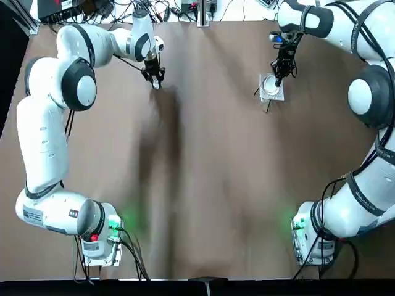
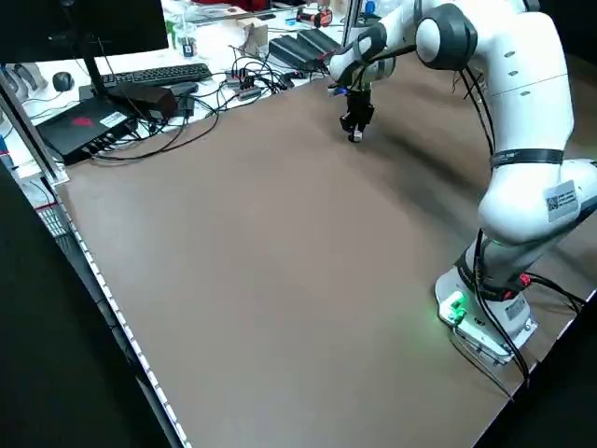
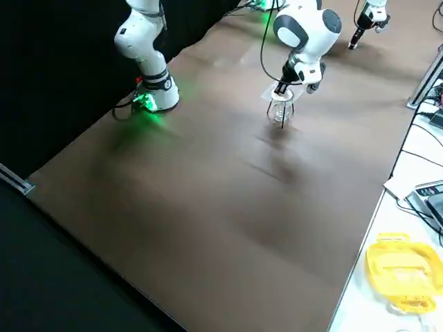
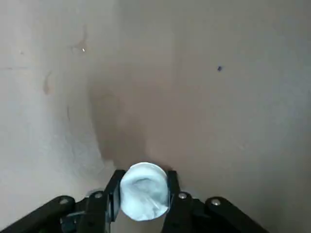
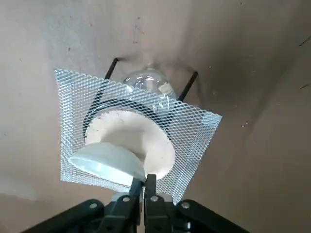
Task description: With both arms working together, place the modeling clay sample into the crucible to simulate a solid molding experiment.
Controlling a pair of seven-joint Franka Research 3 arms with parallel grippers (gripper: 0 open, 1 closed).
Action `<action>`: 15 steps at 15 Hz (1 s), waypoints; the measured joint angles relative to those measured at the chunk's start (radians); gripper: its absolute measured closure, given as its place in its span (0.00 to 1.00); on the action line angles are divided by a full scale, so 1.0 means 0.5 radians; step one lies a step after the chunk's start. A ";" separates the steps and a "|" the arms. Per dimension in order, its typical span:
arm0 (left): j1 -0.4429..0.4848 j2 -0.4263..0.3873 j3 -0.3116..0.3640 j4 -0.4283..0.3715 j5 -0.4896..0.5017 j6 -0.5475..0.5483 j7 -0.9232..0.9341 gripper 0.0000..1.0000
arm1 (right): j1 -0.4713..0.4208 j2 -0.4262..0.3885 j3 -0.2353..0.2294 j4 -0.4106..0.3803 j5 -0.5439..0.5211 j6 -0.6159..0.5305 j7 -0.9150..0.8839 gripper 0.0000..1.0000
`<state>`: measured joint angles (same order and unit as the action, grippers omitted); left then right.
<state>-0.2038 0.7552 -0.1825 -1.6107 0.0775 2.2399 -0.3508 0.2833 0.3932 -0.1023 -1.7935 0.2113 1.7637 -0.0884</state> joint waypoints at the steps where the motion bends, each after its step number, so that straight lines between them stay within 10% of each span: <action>1: 0.003 -0.004 0.002 0.011 0.000 0.002 0.000 0.59 | -0.001 0.000 0.000 0.001 0.000 0.000 0.000 0.95; 15: 0.069 -0.619 -0.012 0.051 -0.115 -0.498 -0.072 0.59 | -0.061 0.000 -0.021 0.269 0.222 -0.461 0.147 0.95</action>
<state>-0.1696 0.4459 -0.1884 -1.5854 0.0200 1.9911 -0.3869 0.2526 0.3933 -0.1127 -1.6591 0.3224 1.5332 -0.0150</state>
